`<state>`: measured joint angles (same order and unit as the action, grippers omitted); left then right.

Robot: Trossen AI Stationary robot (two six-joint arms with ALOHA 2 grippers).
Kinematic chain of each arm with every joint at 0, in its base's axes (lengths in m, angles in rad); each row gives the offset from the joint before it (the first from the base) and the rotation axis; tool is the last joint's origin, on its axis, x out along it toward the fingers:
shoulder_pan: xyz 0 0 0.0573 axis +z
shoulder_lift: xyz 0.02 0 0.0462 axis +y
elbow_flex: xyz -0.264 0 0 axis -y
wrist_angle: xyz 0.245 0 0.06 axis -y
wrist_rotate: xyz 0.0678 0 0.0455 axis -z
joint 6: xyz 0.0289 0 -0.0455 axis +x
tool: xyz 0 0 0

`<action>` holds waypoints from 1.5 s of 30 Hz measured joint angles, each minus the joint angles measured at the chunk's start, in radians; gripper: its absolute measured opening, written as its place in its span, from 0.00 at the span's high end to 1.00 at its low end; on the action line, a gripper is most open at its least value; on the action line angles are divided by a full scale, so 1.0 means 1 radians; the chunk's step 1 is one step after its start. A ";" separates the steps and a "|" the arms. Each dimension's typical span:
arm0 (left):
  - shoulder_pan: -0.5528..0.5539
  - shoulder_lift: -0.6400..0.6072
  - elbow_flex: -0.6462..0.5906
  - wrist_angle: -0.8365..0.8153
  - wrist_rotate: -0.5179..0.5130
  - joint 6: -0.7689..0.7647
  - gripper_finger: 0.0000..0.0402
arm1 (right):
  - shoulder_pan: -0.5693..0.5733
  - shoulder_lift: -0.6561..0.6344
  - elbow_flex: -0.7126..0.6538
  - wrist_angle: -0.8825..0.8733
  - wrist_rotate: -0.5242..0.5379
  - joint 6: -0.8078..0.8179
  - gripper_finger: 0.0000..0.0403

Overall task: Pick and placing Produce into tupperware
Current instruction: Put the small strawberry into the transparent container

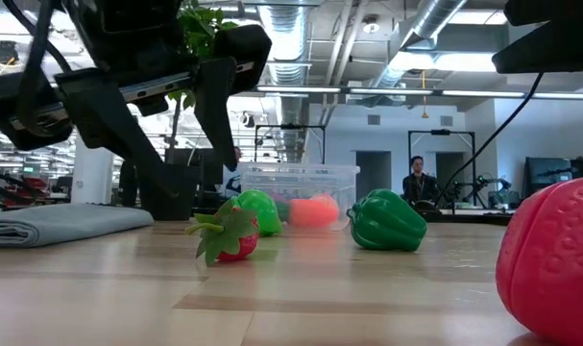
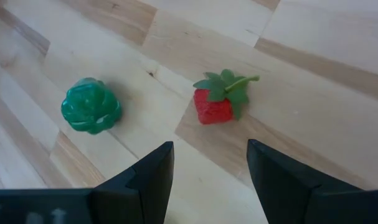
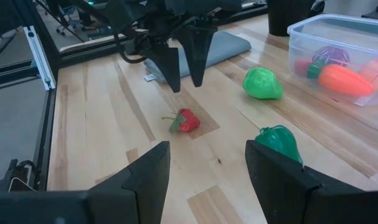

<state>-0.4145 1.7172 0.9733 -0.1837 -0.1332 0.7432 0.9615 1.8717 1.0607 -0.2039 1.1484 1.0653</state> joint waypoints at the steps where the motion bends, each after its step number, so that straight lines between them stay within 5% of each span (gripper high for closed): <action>1: 0.004 0.000 0.000 0.001 0.012 0.006 0.52 | 0.000 0.000 0.000 0.000 0.000 0.000 0.42; 24: 0.013 0.186 0.229 -0.185 0.048 0.085 0.52 | 0.001 0.000 0.000 -0.009 0.000 0.000 0.42; 45: 0.020 0.217 0.261 -0.246 0.094 0.105 0.52 | 0.005 0.000 0.000 -0.020 -0.002 0.008 0.42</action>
<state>-0.3950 1.9347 1.2339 -0.4294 -0.0395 0.8486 0.9668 1.8721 1.0607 -0.2237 1.1460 1.0733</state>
